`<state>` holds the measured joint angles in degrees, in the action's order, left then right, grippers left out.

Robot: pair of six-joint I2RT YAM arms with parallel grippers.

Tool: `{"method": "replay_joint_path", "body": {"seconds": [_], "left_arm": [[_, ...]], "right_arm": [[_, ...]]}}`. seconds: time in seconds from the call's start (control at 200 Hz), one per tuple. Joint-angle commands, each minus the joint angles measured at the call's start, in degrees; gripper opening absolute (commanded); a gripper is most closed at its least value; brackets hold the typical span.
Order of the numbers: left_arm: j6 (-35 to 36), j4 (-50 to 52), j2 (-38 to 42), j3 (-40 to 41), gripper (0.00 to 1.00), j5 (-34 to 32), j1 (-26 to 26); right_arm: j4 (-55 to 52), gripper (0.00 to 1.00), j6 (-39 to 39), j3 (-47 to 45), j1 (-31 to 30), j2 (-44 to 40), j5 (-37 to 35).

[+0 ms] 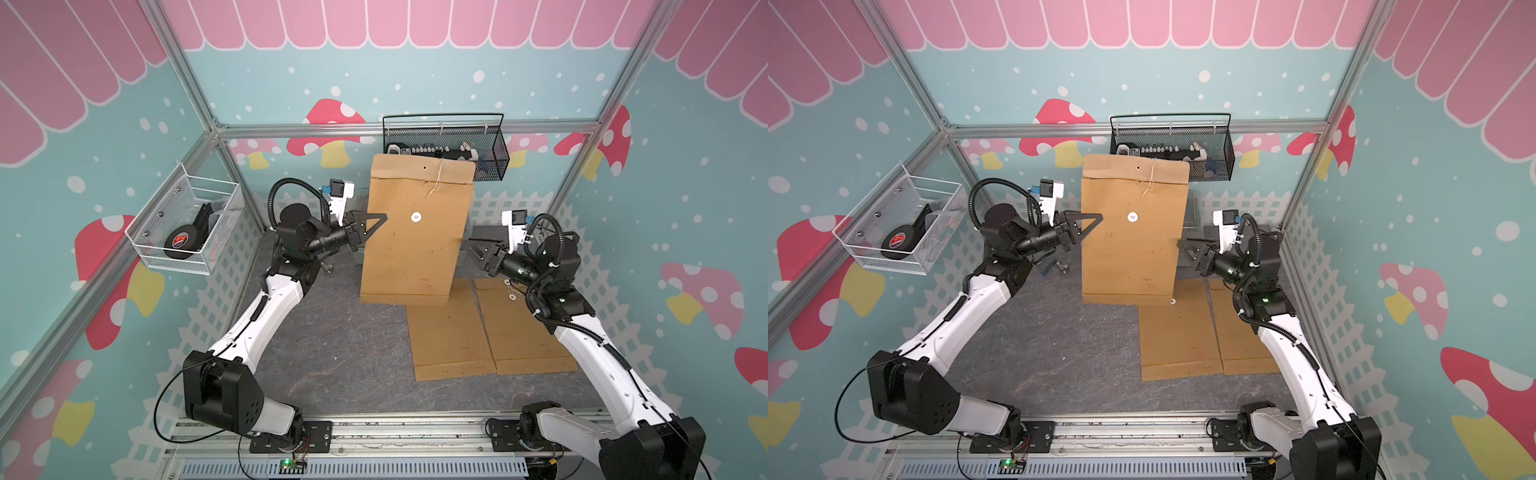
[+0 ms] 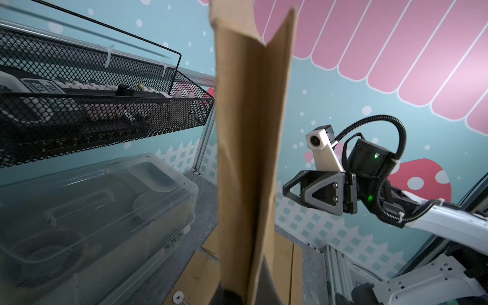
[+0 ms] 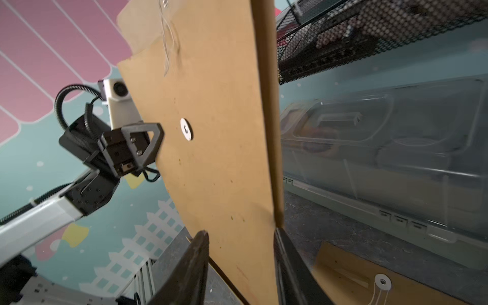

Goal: Close the mouth of the file bag
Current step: Pick up the file bag from the center of the board.

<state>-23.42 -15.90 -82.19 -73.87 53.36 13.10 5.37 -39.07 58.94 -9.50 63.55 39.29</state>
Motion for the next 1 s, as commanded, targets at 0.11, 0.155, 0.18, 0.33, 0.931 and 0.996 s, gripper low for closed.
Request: {"method": "replay_joint_path", "body": {"seconds": [0.11,0.155,0.18,0.33,0.931,0.996], "left_arm": [[10.9,7.4,2.2,0.3,0.00,4.4,-0.2],[13.6,10.1,2.5,0.2,0.00,5.0,-0.2],[15.3,11.6,2.7,0.3,0.00,5.0,-0.2],[21.7,17.2,3.4,-0.1,0.00,4.1,-0.1],[32.0,27.0,1.3,-5.8,0.00,6.0,4.0],[32.1,27.5,1.2,-6.1,0.00,5.7,3.9]], "right_arm": [[-13.4,0.55,-2.1,10.8,4.0,0.6,-5.3],[-15.1,0.56,-3.6,13.4,5.1,1.4,-4.8],[-16.9,0.56,-3.6,15.2,5.2,2.0,-5.1],[-27.0,0.56,-3.3,24.0,4.9,6.6,-3.0],[-53.4,0.60,18.4,46.3,-10.0,19.2,-20.6],[-52.7,0.53,18.4,44.9,-10.7,18.4,-20.1]]}}
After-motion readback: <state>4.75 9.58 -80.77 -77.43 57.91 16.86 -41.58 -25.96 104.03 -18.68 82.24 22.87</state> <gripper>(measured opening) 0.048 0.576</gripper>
